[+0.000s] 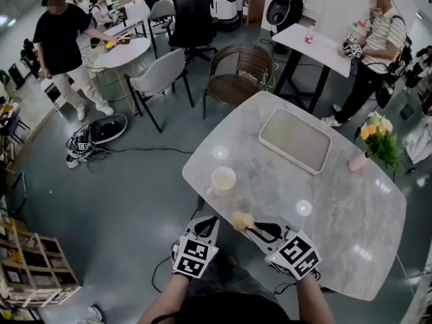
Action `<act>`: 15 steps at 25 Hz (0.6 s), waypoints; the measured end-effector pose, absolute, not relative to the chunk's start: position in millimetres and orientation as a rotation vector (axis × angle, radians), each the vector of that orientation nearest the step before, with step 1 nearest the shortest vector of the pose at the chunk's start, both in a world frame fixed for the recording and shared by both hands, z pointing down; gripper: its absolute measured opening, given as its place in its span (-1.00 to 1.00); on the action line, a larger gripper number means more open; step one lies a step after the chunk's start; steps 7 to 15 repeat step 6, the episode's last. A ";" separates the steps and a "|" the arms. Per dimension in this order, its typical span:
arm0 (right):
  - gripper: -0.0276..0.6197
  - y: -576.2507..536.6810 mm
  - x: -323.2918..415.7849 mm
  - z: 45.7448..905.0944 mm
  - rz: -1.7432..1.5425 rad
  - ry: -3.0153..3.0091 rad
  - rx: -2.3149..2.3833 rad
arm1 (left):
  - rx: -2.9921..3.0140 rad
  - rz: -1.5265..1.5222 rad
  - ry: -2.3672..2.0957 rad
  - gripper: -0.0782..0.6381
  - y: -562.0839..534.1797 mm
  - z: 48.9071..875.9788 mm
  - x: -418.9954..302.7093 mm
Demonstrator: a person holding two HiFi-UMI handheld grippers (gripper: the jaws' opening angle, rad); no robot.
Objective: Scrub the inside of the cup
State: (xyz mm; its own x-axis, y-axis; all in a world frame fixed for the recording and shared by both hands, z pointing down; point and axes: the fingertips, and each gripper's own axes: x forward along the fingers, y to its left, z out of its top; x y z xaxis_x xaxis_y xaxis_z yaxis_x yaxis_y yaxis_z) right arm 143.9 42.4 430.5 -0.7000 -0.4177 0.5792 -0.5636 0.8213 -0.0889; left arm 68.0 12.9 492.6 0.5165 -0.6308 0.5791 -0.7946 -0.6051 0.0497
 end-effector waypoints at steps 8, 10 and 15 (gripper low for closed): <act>-0.73 48.8 152.4 430.4 0.346 -2.449 0.728 | 2.472 0.760 -1.177 -0.74 17.0 489.8 78.5; -0.73 48.8 152.4 430.4 0.346 -2.449 0.728 | 2.472 0.760 -1.177 -0.74 17.0 489.8 78.5; -0.73 48.8 152.4 430.4 0.346 -2.449 0.728 | 2.472 0.760 -1.177 -0.74 17.0 489.8 78.5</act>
